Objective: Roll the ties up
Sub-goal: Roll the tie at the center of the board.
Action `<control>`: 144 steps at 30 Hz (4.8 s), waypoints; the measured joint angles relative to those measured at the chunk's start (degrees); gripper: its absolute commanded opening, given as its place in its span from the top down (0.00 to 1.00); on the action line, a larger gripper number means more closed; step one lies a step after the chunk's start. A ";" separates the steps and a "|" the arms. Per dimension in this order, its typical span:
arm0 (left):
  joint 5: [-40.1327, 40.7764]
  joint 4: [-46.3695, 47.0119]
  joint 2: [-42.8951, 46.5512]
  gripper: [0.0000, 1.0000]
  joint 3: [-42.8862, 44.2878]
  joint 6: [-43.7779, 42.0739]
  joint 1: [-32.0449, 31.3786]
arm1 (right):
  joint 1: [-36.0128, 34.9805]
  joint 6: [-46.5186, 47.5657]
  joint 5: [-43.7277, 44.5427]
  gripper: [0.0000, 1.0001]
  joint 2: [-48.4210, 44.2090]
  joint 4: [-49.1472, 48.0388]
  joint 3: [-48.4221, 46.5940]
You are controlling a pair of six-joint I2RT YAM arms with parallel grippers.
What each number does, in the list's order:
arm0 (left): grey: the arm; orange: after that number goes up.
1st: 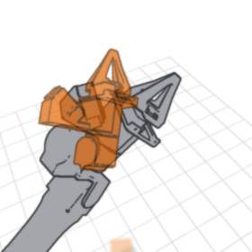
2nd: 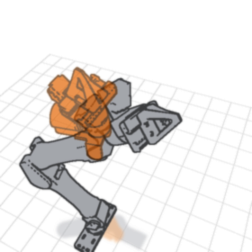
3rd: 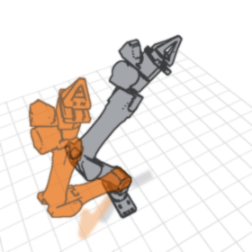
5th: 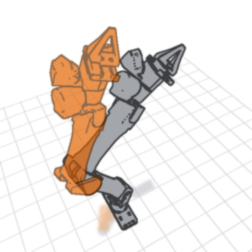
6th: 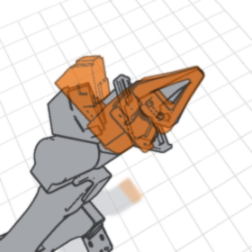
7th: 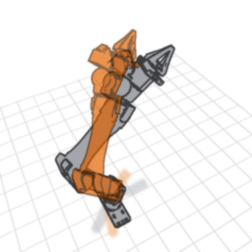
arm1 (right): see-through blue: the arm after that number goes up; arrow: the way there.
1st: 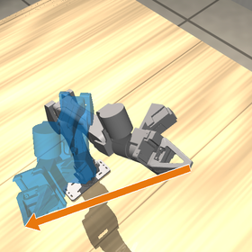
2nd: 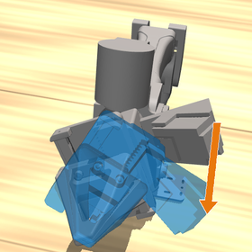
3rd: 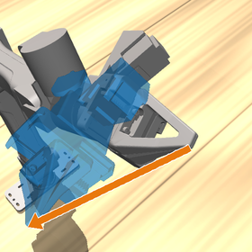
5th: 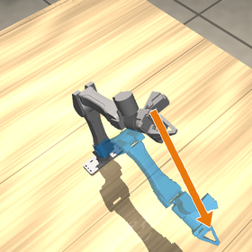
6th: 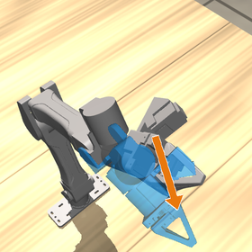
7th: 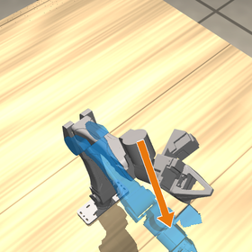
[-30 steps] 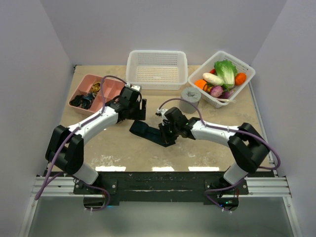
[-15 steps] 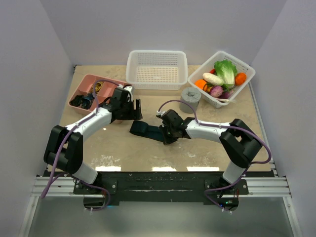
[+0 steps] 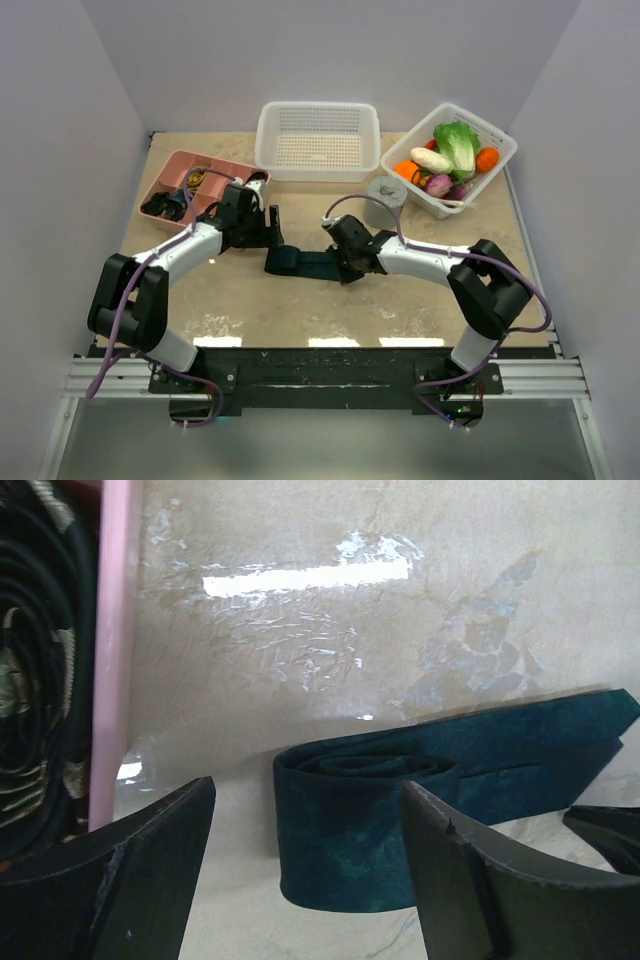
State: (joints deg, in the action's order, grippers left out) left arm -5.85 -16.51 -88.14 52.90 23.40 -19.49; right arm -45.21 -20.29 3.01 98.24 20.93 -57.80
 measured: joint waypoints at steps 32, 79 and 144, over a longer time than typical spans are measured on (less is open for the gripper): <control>-13.70 11.34 10.05 0.18 -17.09 5.73 6.60 | -0.85 1.07 -15.54 1.00 14.29 -13.03 -17.51; -6.40 8.63 2.82 0.42 -6.03 2.34 -0.81 | -0.85 0.76 -14.43 1.00 15.56 -14.03 -16.74; 56.61 -33.73 -28.85 0.23 25.51 9.49 -30.47 | 11.91 -3.13 -6.95 1.00 4.96 -12.17 -2.64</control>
State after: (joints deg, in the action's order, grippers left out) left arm 50.76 -50.24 -116.99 78.41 32.88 -49.95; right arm -33.30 -23.42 -3.95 103.20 8.75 -60.45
